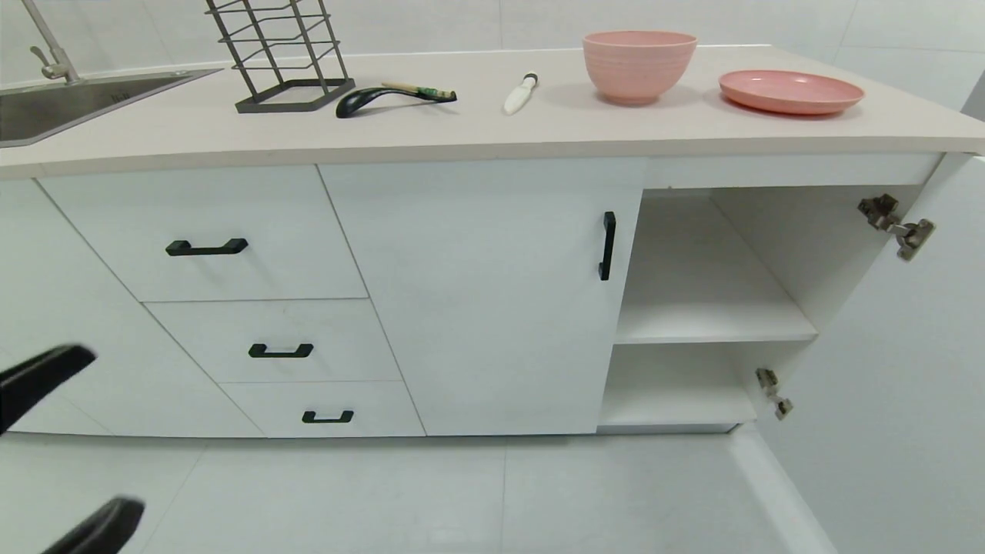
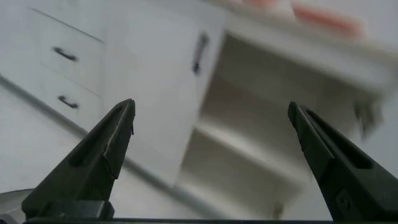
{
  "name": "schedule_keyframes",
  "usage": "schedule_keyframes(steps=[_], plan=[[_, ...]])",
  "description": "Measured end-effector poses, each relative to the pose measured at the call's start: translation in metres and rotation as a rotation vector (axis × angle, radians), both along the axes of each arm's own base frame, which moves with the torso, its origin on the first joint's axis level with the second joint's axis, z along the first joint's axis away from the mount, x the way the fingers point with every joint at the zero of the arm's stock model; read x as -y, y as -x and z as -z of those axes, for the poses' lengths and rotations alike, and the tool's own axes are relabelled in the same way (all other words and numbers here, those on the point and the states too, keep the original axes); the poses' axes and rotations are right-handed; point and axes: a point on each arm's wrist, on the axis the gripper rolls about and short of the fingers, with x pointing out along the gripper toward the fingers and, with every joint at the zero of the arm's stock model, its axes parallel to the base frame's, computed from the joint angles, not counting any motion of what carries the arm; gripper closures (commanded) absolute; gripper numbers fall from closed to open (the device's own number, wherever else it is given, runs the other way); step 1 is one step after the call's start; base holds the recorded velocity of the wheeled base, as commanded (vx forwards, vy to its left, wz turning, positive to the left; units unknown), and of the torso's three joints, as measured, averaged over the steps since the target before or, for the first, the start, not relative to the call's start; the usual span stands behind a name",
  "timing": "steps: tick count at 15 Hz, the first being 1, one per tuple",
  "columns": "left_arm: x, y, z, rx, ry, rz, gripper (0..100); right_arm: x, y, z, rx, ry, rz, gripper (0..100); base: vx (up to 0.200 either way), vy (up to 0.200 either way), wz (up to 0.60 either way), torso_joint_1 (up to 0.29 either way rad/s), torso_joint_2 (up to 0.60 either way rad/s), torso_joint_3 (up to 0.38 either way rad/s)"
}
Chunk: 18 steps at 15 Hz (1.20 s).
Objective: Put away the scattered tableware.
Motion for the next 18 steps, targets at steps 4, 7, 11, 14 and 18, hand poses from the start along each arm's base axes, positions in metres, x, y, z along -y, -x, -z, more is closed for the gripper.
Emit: schedule_keyframes(steps=[4,7,11,14,18], plan=[[-0.017,0.056,0.064,-0.197,-0.057,-0.193,0,0.008,0.001,0.042,-0.345,-0.181,0.364,0,0.000,0.000,0.00,0.000,0.00,0.000],[-0.020,0.064,0.111,-0.360,-0.099,-0.435,0,0.009,0.002,0.042,-0.332,-0.206,0.370,0,0.000,0.000,0.00,0.000,0.00,0.000],[-0.024,0.071,0.118,-0.276,-0.078,-0.737,0,0.009,0.003,0.042,-0.331,-0.216,0.367,0,0.000,0.000,0.00,0.000,0.00,0.000],[-0.024,0.072,0.123,-0.296,-0.068,-0.768,0,0.009,0.003,0.043,-0.332,-0.219,0.368,0,0.000,0.000,0.00,0.000,0.00,0.000],[-0.024,0.072,0.123,-0.300,-0.043,-0.757,0,0.009,0.003,0.043,-0.332,-0.220,0.370,0,0.000,0.000,0.00,0.000,0.00,0.000]])
